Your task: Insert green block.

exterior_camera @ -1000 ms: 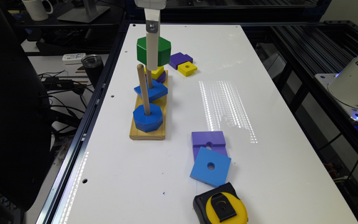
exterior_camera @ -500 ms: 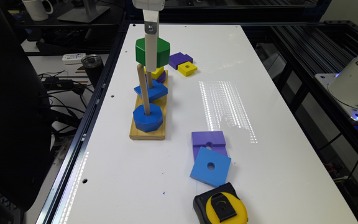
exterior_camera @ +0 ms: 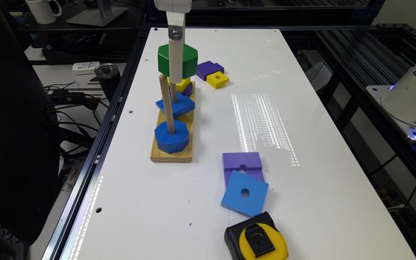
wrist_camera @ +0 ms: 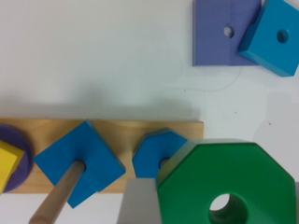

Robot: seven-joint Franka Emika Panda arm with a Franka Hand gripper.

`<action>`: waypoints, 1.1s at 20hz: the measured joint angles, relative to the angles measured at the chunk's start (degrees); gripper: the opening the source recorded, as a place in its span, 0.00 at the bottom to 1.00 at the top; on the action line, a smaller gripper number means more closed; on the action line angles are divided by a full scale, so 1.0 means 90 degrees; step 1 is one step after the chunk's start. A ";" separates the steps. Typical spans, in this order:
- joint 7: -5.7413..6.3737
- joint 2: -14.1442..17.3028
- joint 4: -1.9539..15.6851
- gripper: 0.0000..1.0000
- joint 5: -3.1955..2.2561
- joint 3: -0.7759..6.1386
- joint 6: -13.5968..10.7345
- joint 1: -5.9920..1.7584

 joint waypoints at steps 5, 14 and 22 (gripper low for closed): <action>0.0000 0.0000 -0.0014 0.00 0.0000 0.0000 0.0007 -0.0002; -0.0020 0.0000 -0.0013 0.00 0.0000 -0.0011 0.0044 -0.0046; -0.0033 0.0013 0.0000 0.00 0.0000 -0.0011 0.0118 -0.0077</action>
